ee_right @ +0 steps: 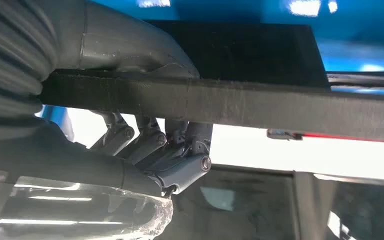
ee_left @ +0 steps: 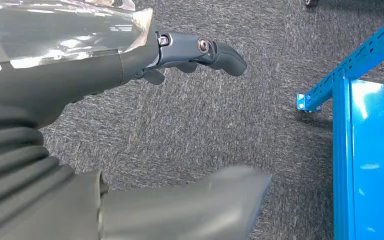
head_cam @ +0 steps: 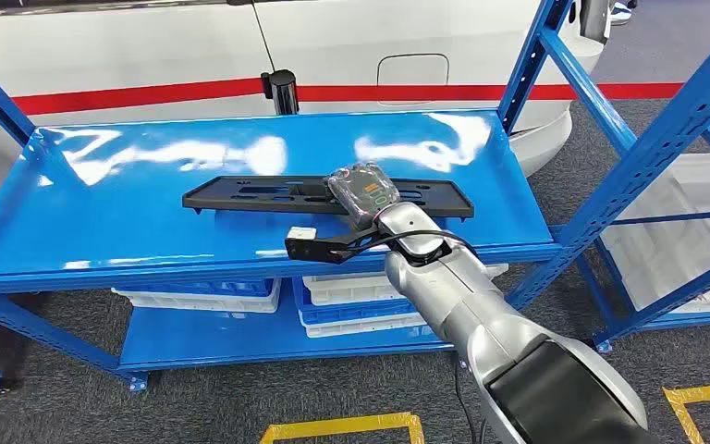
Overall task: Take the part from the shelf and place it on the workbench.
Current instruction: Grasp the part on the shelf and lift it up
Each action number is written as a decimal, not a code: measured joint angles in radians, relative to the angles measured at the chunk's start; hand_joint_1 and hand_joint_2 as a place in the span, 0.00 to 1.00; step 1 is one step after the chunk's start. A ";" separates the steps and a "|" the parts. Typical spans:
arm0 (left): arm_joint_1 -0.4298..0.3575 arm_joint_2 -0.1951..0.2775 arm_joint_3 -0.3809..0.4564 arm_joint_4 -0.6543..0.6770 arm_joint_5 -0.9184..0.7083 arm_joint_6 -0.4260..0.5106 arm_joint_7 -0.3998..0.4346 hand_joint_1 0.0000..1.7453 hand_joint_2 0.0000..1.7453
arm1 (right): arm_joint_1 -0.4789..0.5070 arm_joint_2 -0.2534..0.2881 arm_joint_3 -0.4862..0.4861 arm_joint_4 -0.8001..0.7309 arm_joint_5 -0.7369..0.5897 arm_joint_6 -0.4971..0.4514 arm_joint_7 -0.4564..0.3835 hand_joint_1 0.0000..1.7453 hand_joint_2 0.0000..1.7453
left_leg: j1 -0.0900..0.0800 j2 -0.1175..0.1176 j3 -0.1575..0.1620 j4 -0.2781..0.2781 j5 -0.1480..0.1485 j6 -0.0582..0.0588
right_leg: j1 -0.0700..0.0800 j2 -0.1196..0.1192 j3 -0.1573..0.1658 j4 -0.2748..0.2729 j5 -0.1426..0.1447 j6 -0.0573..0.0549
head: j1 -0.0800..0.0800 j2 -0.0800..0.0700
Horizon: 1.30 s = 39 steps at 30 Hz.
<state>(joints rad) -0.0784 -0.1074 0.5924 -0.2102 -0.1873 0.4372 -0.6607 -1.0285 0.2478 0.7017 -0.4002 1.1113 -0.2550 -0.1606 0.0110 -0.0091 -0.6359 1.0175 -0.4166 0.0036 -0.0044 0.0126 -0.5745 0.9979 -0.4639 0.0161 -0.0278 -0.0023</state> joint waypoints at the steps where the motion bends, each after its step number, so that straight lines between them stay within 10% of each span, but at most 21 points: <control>1: 0.000 0.000 0.001 0.000 0.000 0.001 0.000 0.00 1.00 | -0.002 -0.002 -0.002 -0.006 -0.003 -0.001 -0.004 0.95 1.00 | 0.000 0.000 0.000 0.000 0.000 0.000 | 0.000 0.000 0.000 0.000 0.000 0.000 | 0.000 0.000; 17: 0.013 -0.003 0.008 -0.033 -0.003 0.027 0.000 0.00 1.00 | -0.090 -0.156 -0.052 -0.375 -0.095 0.076 -0.056 0.92 1.00 | 0.005 0.000 0.000 0.000 0.001 0.001 | 0.001 0.000 -0.001 0.001 0.000 0.000 | 0.000 0.000; 39: 0.008 0.010 0.022 -0.018 -0.009 -0.026 0.101 0.00 1.00 | -0.056 -0.263 -0.069 -0.514 -0.271 0.083 -0.058 0.91 1.00 | 0.004 0.000 0.000 0.000 0.001 0.001 | 0.001 0.000 0.000 0.000 0.000 0.000 | 0.000 0.000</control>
<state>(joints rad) -0.0700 -0.0977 0.6146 -0.2279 -0.1964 0.4109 -0.5598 -1.0847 -0.0150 0.6323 -0.9137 0.8400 -0.1722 -0.2189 0.0155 -0.0091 -0.6359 1.0174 -0.4160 0.0042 -0.0029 0.0121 -0.5750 0.9983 -0.4636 0.0157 -0.0278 -0.0023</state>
